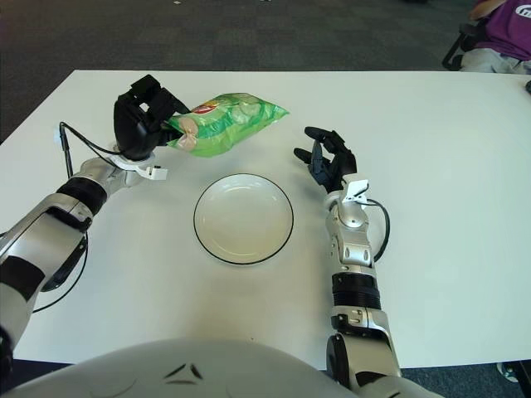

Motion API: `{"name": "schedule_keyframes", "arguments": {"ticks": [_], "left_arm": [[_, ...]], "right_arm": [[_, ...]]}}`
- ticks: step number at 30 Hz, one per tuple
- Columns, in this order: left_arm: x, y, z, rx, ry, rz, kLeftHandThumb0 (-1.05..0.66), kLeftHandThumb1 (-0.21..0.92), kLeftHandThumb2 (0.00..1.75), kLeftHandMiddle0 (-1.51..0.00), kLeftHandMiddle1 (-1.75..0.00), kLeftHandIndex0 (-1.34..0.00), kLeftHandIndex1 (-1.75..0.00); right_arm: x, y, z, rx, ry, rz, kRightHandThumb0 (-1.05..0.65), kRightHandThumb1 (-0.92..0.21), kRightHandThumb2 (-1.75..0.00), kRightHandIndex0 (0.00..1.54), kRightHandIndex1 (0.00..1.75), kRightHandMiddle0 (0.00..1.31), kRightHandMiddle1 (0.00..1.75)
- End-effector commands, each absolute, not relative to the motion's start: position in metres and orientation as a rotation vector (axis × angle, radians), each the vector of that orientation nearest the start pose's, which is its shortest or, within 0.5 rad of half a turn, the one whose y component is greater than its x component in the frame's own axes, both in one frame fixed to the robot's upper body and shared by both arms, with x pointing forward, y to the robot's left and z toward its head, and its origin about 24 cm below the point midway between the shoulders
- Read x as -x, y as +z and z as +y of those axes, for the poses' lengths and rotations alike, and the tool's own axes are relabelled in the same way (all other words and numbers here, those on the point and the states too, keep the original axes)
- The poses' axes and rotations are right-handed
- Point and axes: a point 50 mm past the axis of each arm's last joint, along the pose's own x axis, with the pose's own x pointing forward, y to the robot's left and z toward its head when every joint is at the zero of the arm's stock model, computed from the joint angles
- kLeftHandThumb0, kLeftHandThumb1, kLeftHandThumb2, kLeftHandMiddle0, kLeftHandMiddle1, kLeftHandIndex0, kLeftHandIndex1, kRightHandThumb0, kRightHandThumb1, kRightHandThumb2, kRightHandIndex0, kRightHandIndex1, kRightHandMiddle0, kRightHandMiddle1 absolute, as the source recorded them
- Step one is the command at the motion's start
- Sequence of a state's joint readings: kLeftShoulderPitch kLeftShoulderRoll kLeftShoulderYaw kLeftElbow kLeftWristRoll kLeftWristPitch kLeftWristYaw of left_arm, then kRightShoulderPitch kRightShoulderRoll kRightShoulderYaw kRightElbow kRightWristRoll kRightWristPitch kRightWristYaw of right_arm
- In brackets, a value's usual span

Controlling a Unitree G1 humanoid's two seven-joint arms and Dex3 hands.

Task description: Put the snack into the plate.

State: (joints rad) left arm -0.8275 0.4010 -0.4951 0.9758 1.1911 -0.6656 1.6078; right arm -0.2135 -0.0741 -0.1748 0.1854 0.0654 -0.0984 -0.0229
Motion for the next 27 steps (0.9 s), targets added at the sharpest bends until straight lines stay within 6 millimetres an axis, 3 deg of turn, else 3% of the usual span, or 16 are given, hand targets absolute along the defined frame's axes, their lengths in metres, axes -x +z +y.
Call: {"name": "schedule_keyframes", "arguments": {"ticks": [1, 9, 27], "left_arm": [[-0.325, 0.125, 0.145, -0.916, 0.307, -1.463, -0.09, 0.92, 0.17, -1.05, -1.75, -0.81, -1.75], [-0.317, 0.125, 0.145, -0.889, 0.295, -1.510, -0.09, 0.92, 0.17, -1.07, -1.75, -0.83, -1.75], [-0.299, 0.116, 0.142, -0.704, 0.001, -1.510, -0.09, 0.92, 0.18, -1.03, -1.75, -0.83, -1.75]], "right_arm": [[-0.293, 0.068, -0.198, -0.020, -0.156, -0.141, -0.38, -0.92, -0.74, 0.98, 0.00, 0.46, 0.62], [-0.293, 0.069, -0.198, -0.020, -0.156, -0.141, -0.38, -0.92, -0.74, 0.98, 0.00, 0.46, 0.62], [-0.294, 0.070, -0.197, -0.020, -0.156, -0.142, -0.38, -0.92, -0.74, 0.98, 0.00, 0.46, 0.62]]}}
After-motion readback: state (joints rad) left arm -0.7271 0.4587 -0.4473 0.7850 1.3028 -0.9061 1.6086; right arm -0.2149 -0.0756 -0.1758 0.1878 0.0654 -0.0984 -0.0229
